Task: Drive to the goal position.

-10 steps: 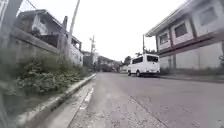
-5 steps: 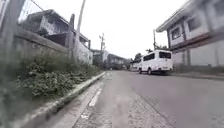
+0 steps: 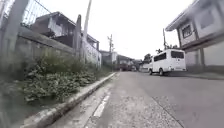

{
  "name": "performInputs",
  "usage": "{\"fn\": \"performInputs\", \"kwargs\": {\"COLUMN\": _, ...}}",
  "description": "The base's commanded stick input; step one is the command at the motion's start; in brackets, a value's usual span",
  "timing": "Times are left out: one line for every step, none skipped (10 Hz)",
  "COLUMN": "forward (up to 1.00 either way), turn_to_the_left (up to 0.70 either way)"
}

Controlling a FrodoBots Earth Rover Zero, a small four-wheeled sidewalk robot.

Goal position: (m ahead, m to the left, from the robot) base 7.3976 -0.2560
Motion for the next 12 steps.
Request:
{"fn": "performInputs", "kwargs": {"forward": 0.70, "turn_to_the_left": -0.08}}
{"fn": "performInputs", "kwargs": {"forward": 0.70, "turn_to_the_left": -0.32}}
{"fn": "performInputs", "kwargs": {"forward": 0.70, "turn_to_the_left": -0.34}}
{"fn": "performInputs", "kwargs": {"forward": 0.70, "turn_to_the_left": -0.34}}
{"fn": "performInputs", "kwargs": {"forward": 0.70, "turn_to_the_left": -0.07}}
{"fn": "performInputs", "kwargs": {"forward": 0.70, "turn_to_the_left": 0.00}}
{"fn": "performInputs", "kwargs": {"forward": 0.70, "turn_to_the_left": 0.00}}
{"fn": "performInputs", "kwargs": {"forward": 0.70, "turn_to_the_left": 0.00}}
{"fn": "performInputs", "kwargs": {"forward": 0.70, "turn_to_the_left": 0.00}}
{"fn": "performInputs", "kwargs": {"forward": 0.70, "turn_to_the_left": 0.00}}
{"fn": "performInputs", "kwargs": {"forward": 0.70, "turn_to_the_left": 0.00}}
{"fn": "performInputs", "kwargs": {"forward": 0.70, "turn_to_the_left": 0.00}}
